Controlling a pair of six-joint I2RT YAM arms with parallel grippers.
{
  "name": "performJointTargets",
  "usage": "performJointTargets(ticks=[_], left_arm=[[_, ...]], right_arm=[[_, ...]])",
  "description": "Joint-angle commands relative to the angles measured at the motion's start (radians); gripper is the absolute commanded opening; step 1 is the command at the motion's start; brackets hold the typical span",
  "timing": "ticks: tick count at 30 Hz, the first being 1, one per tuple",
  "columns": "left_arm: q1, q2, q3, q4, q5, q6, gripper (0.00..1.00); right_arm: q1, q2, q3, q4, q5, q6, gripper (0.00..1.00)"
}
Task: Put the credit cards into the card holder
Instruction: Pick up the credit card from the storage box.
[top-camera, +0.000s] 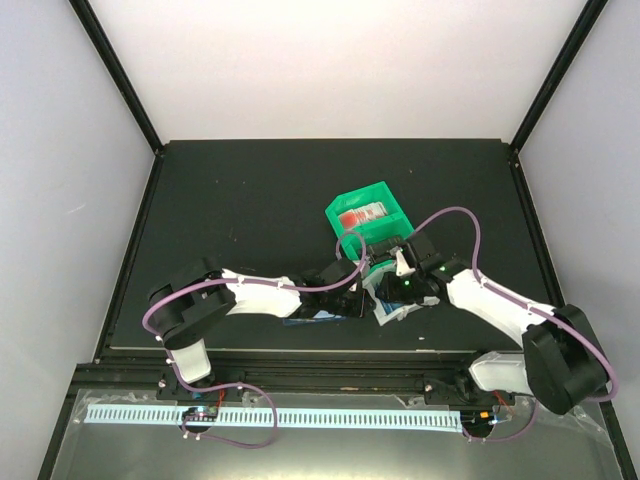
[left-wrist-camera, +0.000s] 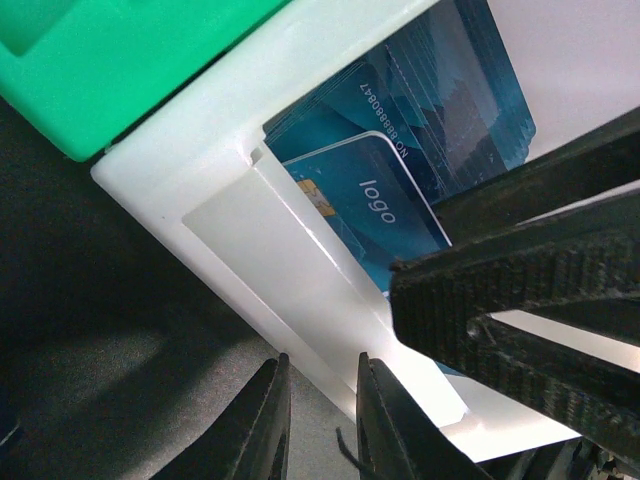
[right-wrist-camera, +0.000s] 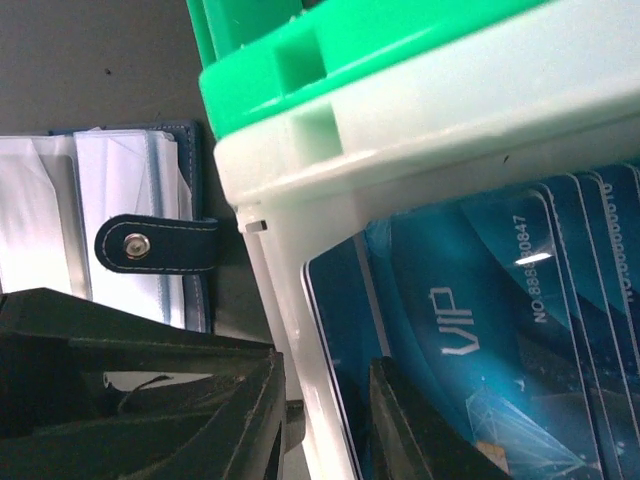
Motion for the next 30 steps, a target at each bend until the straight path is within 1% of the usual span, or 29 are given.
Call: performJointTargets(ticks=[1,2,3,5,7,9,11,17,23,27,30], left_arm=[[-0.007,0.018,0.019,-0.027,-0.021,0.012,0.20],[-0.007,0.016,0.020,-0.031,-0.023,0.011,0.20],[-0.007,0.014,0.019,-0.032,-0.026,0.012,0.20],[-0.007,0.009,0.019,-0.037,-0.030,0.013,0.20],[-0.007,0.004,0.017,-0.043,-0.033,0.013,0.20],[-0.007,-0.003,0.018,-0.048,-0.038,0.014,0.20],[-0.007,-0.011,0.018,-0.051,-0.043,0.018,0.20],[-0.005,-0.051,0.024,-0.059,-0.048,0.031,0.23],[-0.005,-0.116,0.008,-0.061,-0.057,0.040,0.27],[-0.002,-0.174,-0.025,-0.033,-0.047,0.033,0.33],[0.014,-0.220,-0.075,0.033,-0.001,0.003,0.42]], right_arm=[[0.001,0.046,0.006,-0.018,0.040,-0.049,0.26],[0.001,0.063,0.013,-0.016,0.051,-0.061,0.26],[0.001,0.076,0.021,-0.014,0.061,-0.074,0.23],[0.001,0.108,0.038,-0.017,0.081,-0.092,0.17],[0.001,0.127,0.055,-0.021,0.093,-0.105,0.09],[0.001,0.116,0.067,-0.028,0.109,-0.105,0.03],[0.001,0.085,0.077,-0.042,0.110,-0.105,0.01],[0.002,-0.020,0.108,-0.141,0.177,-0.097,0.01],[0.002,-0.101,0.125,-0.183,0.209,-0.074,0.01],[0.001,-0.154,0.129,-0.184,0.226,-0.050,0.01],[0.001,-0.217,0.131,-0.171,0.226,-0.027,0.01]])
